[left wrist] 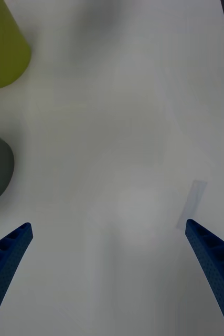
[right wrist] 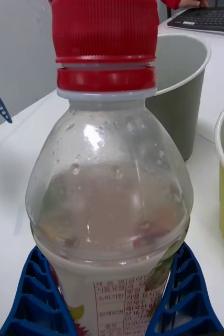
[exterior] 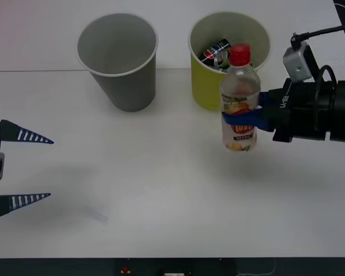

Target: Put the can into the green bin and the plastic bottle into the gray bin

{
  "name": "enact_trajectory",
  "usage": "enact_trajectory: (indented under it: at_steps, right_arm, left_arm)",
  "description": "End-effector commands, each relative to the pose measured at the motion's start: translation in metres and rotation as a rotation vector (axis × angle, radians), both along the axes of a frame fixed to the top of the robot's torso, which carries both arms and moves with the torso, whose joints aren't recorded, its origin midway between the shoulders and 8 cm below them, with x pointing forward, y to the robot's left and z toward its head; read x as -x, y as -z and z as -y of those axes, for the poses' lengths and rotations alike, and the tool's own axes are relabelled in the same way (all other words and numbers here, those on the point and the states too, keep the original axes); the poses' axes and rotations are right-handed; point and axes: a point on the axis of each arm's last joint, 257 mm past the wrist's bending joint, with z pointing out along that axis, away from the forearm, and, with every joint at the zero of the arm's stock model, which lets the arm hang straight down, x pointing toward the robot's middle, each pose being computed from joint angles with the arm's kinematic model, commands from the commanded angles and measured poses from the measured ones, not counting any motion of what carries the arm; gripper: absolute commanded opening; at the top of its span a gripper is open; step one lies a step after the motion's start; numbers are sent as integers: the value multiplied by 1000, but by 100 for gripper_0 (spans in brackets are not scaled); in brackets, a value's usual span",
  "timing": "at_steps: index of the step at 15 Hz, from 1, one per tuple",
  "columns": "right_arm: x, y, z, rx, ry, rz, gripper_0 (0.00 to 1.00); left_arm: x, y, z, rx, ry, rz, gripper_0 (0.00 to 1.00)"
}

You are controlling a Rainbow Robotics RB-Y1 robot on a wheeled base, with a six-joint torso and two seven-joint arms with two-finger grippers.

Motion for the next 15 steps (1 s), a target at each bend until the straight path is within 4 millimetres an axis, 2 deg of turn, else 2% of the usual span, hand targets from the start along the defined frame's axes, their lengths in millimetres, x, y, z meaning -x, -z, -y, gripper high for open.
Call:
enact_trajectory:
  at_steps: [1,5,7,12,15]
  right_arm:
    - [-11,-31,-11,2,20,-2,0]
    - [-26,-69,-40,20,32,44,0]
    - [-37,-82,-54,37,14,62,0]
    - [-79,-113,-97,82,-18,73,0]
    - [-106,-133,-132,102,-34,76,0]
  left_arm:
    - [0,0,0,0,0,0,100]
    - [0,0,0,0,0,0,100]
    - [0,0,0,0,0,0,100]
    - [0,0,0,0,0,0,100]
    - [0,0,0,0,0,0,100]
